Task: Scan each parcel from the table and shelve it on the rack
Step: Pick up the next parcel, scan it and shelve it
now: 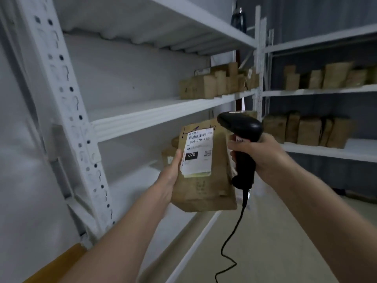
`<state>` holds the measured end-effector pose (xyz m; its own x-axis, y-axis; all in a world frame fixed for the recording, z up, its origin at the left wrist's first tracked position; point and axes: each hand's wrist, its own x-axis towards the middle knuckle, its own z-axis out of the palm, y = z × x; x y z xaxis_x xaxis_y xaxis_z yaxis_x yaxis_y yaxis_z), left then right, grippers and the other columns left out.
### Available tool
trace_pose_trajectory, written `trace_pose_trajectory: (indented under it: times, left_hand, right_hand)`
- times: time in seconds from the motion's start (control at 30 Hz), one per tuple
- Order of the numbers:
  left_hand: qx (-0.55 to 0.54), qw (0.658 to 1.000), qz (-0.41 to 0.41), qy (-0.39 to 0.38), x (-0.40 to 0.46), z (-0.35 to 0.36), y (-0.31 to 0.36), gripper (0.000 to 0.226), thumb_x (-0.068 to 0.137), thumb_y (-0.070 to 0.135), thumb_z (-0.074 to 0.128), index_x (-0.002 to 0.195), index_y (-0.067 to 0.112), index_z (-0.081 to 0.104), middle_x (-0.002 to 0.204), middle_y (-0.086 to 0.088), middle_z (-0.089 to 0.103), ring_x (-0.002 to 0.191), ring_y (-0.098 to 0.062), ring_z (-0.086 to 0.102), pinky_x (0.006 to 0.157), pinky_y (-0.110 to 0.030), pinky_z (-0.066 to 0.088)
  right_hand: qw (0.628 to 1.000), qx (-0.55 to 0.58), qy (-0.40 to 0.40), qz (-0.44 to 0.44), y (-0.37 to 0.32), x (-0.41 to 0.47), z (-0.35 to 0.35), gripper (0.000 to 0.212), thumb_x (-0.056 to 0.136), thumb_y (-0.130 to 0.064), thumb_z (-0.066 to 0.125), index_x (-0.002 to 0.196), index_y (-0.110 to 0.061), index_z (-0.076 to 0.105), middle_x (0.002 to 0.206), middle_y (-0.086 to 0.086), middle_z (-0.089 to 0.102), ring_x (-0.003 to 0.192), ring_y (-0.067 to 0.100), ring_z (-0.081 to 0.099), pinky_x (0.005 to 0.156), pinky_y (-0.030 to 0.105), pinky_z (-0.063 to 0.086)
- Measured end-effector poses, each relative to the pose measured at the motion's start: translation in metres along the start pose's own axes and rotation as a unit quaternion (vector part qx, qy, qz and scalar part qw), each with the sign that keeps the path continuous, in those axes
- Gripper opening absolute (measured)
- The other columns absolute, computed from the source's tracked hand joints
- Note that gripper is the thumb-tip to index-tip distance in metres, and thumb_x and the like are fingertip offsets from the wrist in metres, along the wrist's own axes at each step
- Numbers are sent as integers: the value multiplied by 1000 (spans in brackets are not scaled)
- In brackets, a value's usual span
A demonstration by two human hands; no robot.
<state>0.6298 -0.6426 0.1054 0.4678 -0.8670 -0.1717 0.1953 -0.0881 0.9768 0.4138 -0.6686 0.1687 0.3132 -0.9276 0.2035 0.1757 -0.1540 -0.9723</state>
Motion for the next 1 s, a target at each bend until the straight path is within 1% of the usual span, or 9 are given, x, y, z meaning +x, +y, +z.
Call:
trace_pose_trajectory:
  times: [0.2, 0.3, 0.37, 0.43, 0.6, 0.73, 0.87, 0.93, 1.0]
  left_hand:
    - [-14, 991, 132, 27, 45, 31, 126, 56, 93, 61, 44, 93, 14, 74, 81, -11, 75, 72, -28, 73, 70, -41, 60]
    - [-75, 981, 161, 76, 66, 37, 171, 50, 95, 57, 45, 81, 15, 69, 59, -3, 71, 51, -20, 68, 49, -31, 56]
    - [-116, 975, 160, 97, 84, 41, 190, 51, 97, 56, 42, 86, 13, 68, 63, -4, 71, 52, -20, 66, 43, -29, 52]
    - [-153, 971, 153, 105, 104, 48, 201, 49, 100, 53, 38, 98, 13, 67, 78, -5, 69, 62, -22, 65, 49, -34, 52]
    - [-223, 962, 121, 100, 154, 75, 207, 45, 104, 45, 31, 100, 18, 67, 94, -5, 71, 79, -24, 68, 56, -39, 58]
    - [-221, 959, 130, 124, 194, 99, 211, 38, 103, 26, 31, 119, 17, 64, 113, -12, 70, 104, -31, 66, 87, -56, 53]
    - [-37, 964, 141, 223, 239, 117, 216, 40, 100, 5, 35, 139, 2, 43, 133, -23, 55, 116, -39, 57, 95, -54, 50]
    - [159, 928, 164, 295, 253, 122, 218, 54, 97, 10, 44, 148, 11, 26, 143, -20, 43, 122, -39, 50, 100, -46, 47]
    - [322, 877, 196, 299, 254, 126, 221, 62, 90, 12, 53, 146, 23, 28, 140, -16, 44, 117, -36, 53, 95, -42, 50]
  right_hand:
    - [996, 13, -43, -75, -82, 82, 1, 21, 78, -1, 71, 97, -9, 66, 80, 7, 68, 73, 20, 66, 74, 36, 58]
    - [994, 16, -23, -107, -103, 122, 7, 23, 78, 4, 70, 97, -8, 64, 82, 10, 65, 76, 23, 64, 72, 36, 56]
    - [994, 16, -23, -102, -109, 149, 8, 25, 77, 5, 70, 99, -6, 64, 86, 13, 64, 81, 26, 63, 75, 38, 56]
    - [996, 16, -34, -75, -112, 176, 8, 28, 77, 2, 72, 102, -6, 63, 94, 15, 65, 88, 28, 64, 76, 39, 57]
    - [991, 61, -115, -41, -115, 244, 14, 34, 75, -1, 76, 106, -6, 63, 109, 16, 66, 98, 31, 65, 73, 40, 59]
    - [985, 63, -147, -69, -112, 297, 18, 32, 73, -3, 77, 99, -14, 62, 107, 11, 66, 97, 28, 65, 86, 42, 56]
    - [979, 19, -181, -88, -105, 344, 17, 34, 75, -6, 75, 104, -17, 61, 108, 9, 65, 102, 27, 61, 96, 46, 49]
    - [979, -5, -185, -89, -98, 364, 14, 37, 76, -8, 75, 109, -16, 62, 108, 8, 65, 105, 28, 59, 99, 48, 45]
    - [978, -13, -191, -79, -90, 380, 8, 39, 76, -9, 75, 113, -14, 61, 109, 7, 65, 107, 28, 59, 101, 50, 43]
